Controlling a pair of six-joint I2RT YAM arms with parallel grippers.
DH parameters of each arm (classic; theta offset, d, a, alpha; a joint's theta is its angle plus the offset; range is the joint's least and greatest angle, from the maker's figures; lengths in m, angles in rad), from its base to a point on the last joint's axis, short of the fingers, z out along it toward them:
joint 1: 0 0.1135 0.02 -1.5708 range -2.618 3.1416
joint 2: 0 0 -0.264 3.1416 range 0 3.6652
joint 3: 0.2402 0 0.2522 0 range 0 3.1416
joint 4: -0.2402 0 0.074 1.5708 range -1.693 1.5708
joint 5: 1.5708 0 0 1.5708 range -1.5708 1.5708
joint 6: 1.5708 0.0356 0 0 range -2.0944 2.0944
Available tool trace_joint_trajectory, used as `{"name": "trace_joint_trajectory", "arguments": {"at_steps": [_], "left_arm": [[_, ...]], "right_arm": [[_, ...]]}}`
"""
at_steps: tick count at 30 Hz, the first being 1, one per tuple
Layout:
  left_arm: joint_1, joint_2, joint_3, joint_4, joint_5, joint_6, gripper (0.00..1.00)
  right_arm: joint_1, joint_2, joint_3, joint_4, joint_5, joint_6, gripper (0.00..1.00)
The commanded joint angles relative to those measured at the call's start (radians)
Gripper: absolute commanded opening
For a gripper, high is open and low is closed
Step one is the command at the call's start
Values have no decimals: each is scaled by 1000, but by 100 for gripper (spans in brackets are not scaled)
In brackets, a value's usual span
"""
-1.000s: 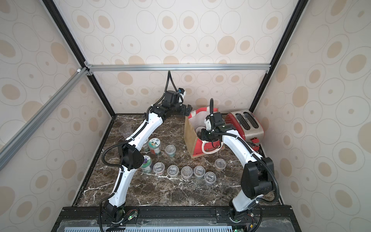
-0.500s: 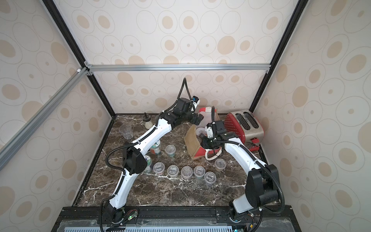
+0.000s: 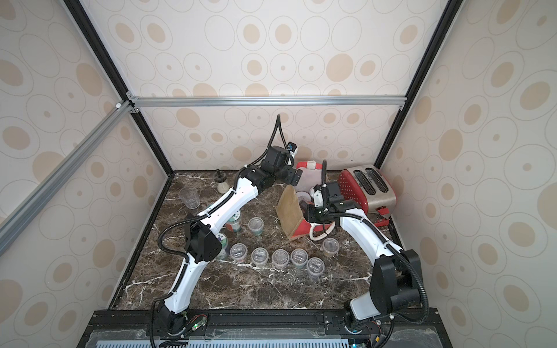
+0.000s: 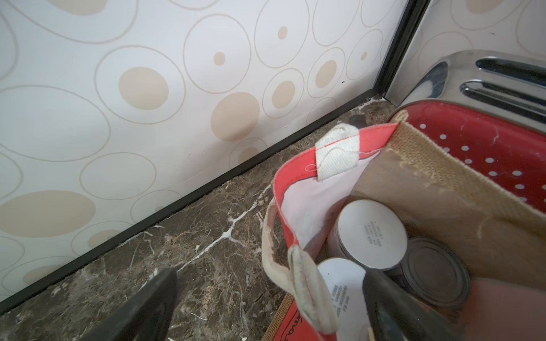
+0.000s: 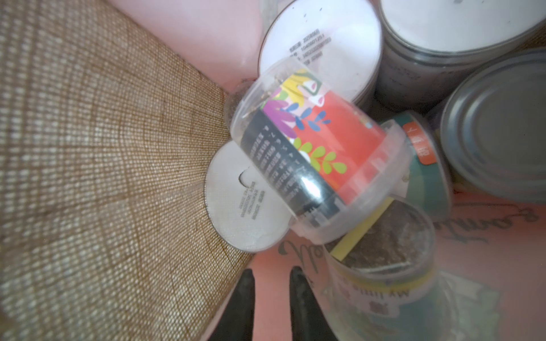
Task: Take out the seed jars from the canvas bag
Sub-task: Adjust the canvas bag at the center of the board.
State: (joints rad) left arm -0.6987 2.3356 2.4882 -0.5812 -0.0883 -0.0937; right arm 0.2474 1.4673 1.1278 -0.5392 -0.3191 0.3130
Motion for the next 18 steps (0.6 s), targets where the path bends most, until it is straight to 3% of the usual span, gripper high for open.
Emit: {"name": "trace_joint_trajectory", "arguments": {"at_steps": [1, 4, 7, 18], "left_arm": [[37, -32, 50, -65, 108, -91, 98], [79, -39, 44, -84, 239, -172, 98], [80, -27, 46, -94, 302, -163, 98], [67, 16, 54, -92, 368, -177, 90]], "right_arm": [[-8, -25, -25, -39, -3, 3, 24], [-10, -24, -22, -38, -5, 5, 24], [-10, -19, -20, -37, -2, 3, 24], [-10, -8, -26, -22, -19, 13, 24]]}}
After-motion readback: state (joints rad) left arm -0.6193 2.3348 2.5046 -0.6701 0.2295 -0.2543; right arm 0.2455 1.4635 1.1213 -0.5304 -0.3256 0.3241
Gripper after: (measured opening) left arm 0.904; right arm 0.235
